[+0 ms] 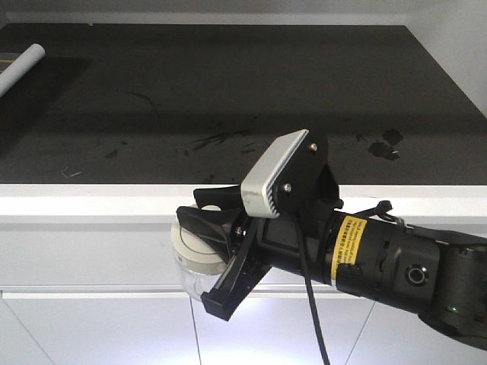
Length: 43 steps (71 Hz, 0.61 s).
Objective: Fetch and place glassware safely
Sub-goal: 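Close the right gripper on the lid and lift the jar out, then hold the jar in the right gripper while the base turns away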
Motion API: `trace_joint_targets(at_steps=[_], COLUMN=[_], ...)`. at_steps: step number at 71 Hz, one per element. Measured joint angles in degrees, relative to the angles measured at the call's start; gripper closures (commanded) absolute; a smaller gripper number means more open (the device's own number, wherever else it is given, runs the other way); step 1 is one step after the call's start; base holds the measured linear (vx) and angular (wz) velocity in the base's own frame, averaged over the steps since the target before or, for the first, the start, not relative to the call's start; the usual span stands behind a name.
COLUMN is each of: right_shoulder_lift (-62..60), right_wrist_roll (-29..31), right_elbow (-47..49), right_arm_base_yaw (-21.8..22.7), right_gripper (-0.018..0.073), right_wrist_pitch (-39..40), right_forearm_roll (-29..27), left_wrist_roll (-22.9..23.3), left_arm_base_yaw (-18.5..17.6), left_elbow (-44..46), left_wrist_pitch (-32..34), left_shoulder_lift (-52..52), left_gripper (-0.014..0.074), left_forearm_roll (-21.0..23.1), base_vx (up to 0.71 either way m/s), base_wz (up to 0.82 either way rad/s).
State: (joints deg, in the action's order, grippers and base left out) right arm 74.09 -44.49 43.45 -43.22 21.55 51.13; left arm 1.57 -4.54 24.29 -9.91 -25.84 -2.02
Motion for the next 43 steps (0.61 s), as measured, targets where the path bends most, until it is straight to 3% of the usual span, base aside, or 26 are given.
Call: trace_joint_targets(at_steps=[43], right_shoulder_lift=[-0.34], right_wrist_roll=[0.00], right_elbow=[-0.19], right_arm_base_yaw=[-0.05], right_gripper=[0.0563], right_wrist_pitch=[0.61], right_forearm_roll=[-0.13], left_wrist_roll=[0.00], left_arm_base_yaw=[0.00], left_elbow=[0.00], left_wrist_pitch=[0.00], left_shoulder_lift=[0.00], left_gripper=[0.0603], left_forearm_roll=[0.00], base_vx=[0.00], base_wz=[0.00])
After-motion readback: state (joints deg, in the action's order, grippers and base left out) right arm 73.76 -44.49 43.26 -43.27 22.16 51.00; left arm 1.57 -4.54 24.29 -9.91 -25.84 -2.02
